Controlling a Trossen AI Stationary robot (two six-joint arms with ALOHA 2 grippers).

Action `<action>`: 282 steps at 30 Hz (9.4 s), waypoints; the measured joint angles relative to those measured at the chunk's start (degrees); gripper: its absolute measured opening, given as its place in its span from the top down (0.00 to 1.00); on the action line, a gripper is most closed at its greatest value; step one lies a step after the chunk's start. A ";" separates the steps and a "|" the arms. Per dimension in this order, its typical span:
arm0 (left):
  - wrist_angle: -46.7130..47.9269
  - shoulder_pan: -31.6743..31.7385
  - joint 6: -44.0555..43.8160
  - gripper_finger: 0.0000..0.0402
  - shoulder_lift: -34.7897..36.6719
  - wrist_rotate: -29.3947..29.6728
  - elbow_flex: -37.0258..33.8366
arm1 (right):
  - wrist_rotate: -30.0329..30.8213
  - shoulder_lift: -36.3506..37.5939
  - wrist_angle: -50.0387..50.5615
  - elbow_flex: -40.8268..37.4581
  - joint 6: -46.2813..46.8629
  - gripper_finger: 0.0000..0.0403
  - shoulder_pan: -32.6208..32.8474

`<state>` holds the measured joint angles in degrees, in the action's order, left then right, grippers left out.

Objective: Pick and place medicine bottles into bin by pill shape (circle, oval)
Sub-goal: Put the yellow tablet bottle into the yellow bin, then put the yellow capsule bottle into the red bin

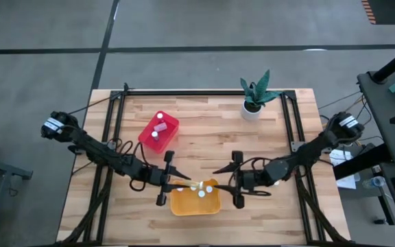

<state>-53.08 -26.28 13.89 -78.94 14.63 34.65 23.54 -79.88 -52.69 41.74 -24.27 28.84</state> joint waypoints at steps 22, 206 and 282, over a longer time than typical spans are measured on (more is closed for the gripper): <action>0.00 0.16 0.13 0.81 1.36 0.68 -1.42 | 1.20 -12.10 3.03 13.20 -3.87 0.49 -0.50; 29.62 0.28 11.80 0.41 24.63 16.11 -2.71 | -22.57 3.62 124.33 24.85 105.16 0.52 -1.41; 29.66 0.35 10.54 0.41 24.65 16.09 -2.77 | -26.48 12.16 105.12 2.94 127.93 0.72 2.99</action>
<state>-23.42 -25.93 24.43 -54.28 30.72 31.88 -2.94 -67.72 52.42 44.67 103.66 31.83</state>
